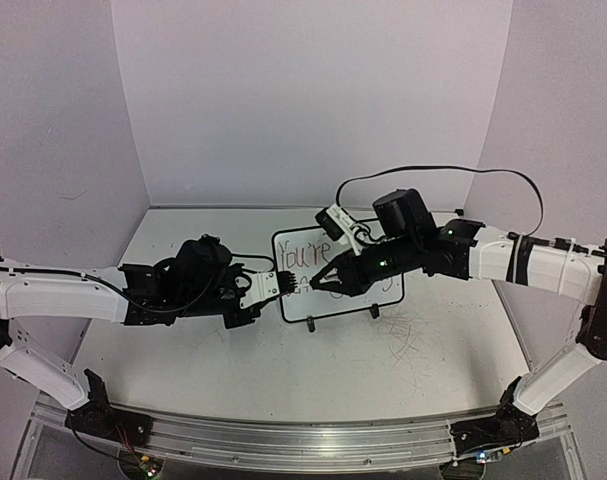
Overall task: Write a sentence on the whiteboard
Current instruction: Insert the whiteboard marker without the cap into the pen cap.
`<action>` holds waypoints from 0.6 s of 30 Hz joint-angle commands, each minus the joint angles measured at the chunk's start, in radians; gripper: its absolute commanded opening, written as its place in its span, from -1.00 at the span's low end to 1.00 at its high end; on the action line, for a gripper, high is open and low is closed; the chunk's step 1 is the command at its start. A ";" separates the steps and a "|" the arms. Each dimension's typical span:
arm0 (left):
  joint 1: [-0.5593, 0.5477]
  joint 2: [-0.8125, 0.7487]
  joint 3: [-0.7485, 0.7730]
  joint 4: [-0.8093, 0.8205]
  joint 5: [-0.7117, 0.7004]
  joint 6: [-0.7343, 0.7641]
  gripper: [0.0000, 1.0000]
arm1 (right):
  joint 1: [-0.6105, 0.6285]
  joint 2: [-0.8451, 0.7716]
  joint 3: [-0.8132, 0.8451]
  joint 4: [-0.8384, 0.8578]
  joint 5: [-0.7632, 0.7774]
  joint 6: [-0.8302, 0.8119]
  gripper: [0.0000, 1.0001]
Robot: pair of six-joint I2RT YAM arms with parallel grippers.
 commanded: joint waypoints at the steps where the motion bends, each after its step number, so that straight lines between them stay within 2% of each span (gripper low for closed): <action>1: -0.008 -0.001 -0.011 0.030 -0.011 0.003 -1.00 | 0.008 0.020 0.037 0.018 0.003 -0.013 -1.00; 18: -0.017 -0.006 -0.010 0.030 -0.002 0.003 -1.00 | 0.020 0.077 0.063 0.021 -0.006 -0.015 -1.00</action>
